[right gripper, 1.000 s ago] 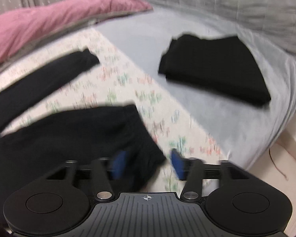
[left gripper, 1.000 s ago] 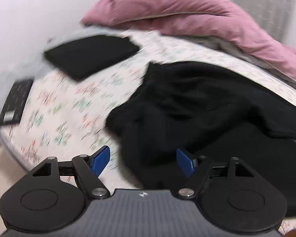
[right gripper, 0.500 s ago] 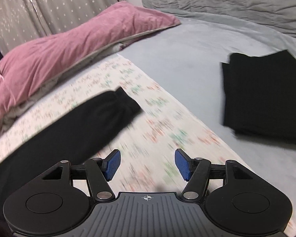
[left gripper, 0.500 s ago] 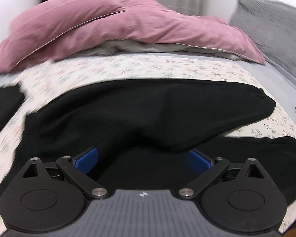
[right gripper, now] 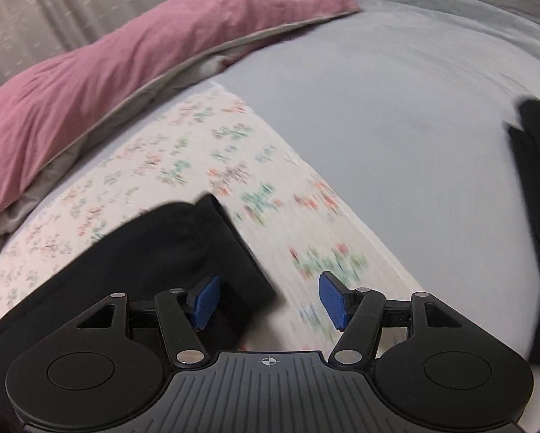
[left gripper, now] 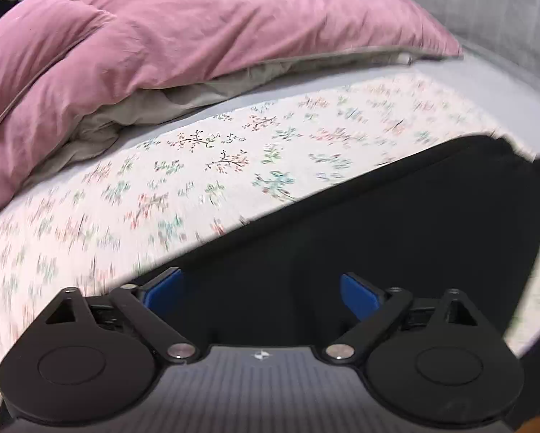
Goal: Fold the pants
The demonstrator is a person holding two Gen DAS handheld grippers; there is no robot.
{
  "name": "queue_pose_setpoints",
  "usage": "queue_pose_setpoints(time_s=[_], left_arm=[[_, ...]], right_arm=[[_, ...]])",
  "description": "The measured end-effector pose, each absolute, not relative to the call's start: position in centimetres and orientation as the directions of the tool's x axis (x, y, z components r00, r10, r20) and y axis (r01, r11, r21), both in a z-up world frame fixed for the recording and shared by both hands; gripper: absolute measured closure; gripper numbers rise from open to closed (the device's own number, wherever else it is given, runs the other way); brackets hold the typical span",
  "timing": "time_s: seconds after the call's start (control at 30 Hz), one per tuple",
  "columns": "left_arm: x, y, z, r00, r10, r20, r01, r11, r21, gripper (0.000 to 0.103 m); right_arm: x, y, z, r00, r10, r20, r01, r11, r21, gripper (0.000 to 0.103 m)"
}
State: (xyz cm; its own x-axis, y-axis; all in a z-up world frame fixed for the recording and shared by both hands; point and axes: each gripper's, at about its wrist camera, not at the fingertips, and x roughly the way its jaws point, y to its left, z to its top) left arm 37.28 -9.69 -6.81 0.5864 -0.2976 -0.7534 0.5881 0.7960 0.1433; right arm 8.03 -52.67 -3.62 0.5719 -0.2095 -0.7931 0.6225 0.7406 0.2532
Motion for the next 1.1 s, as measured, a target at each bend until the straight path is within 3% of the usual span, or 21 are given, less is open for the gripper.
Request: queue_pose_setpoints(time_s=[0.2,0.27,0.33,0.37,0.4,0.43,0.47,0.53,0.6,0.8,0.97,1.1], left_arm=[[42.1,-8.3,-8.0,0.563,-0.290,-0.774,0.599,0.788,0.141,0.000],[43.1,-8.0,-8.5,0.525,-0.268,-0.808,0.610,0.781,0.137,0.007],[43.5,-7.7,-9.2,0.496,-0.223,-0.839,0.608,0.780,0.152,0.019],[43.7,-7.7,-9.5,0.484,-0.211,-0.849,0.616,0.772,0.160,0.024],[43.8,-7.7,-9.8,0.471,-0.206,-0.858,0.627,0.762,0.162,0.039],[43.9,-7.7,-10.0,0.460,-0.206,-0.863,0.632,0.759,0.155,0.063],[43.9,-7.8,-10.2,0.454,-0.206,-0.867,0.629,0.764,0.148,0.077],[43.7,-8.2,-10.4,0.485,-0.196,-0.852,0.625,0.759,0.181,0.078],[43.2,-8.5,-10.6,0.522,-0.190,-0.832,0.613,0.761,0.211,0.078],[44.3,-7.7,-9.3,0.598,-0.219,-0.771,0.533,0.827,0.179,0.078],[44.0,-6.7,-7.8,0.694,-0.272,-0.666,0.446,0.890,0.101,0.078],[44.6,-7.4,-9.6,0.662,-0.243,-0.709,0.448,0.887,0.114,0.076]], right_arm=[[12.1,-54.9,-4.2,0.588,-0.086,-0.804,0.501,0.819,0.279,0.044],[13.3,-54.9,-4.6,0.594,-0.056,-0.802,0.476,0.829,0.294,0.051],[14.2,-54.4,-4.8,0.597,-0.045,-0.801,0.454,0.842,0.291,0.069],[14.7,-54.0,-4.9,0.585,-0.052,-0.809,0.448,0.852,0.270,0.072],[15.1,-53.5,-5.0,0.568,-0.078,-0.819,0.441,0.869,0.223,0.078],[15.5,-53.0,-4.9,0.550,-0.101,-0.829,0.424,0.889,0.172,0.080],[15.8,-52.7,-4.7,0.534,-0.119,-0.837,0.413,0.901,0.135,0.081],[16.7,-52.3,-4.2,0.504,-0.171,-0.846,0.417,0.907,0.066,0.086],[17.6,-52.5,-3.3,0.500,-0.223,-0.837,0.432,0.902,0.017,0.100],[21.3,-52.6,-0.8,0.521,-0.332,-0.786,0.459,0.886,-0.069,0.101],[23.3,-53.0,0.3,0.561,-0.402,-0.724,0.501,0.861,-0.091,0.101],[23.4,-53.9,-0.3,0.590,-0.410,-0.695,0.541,0.840,-0.036,0.098]])
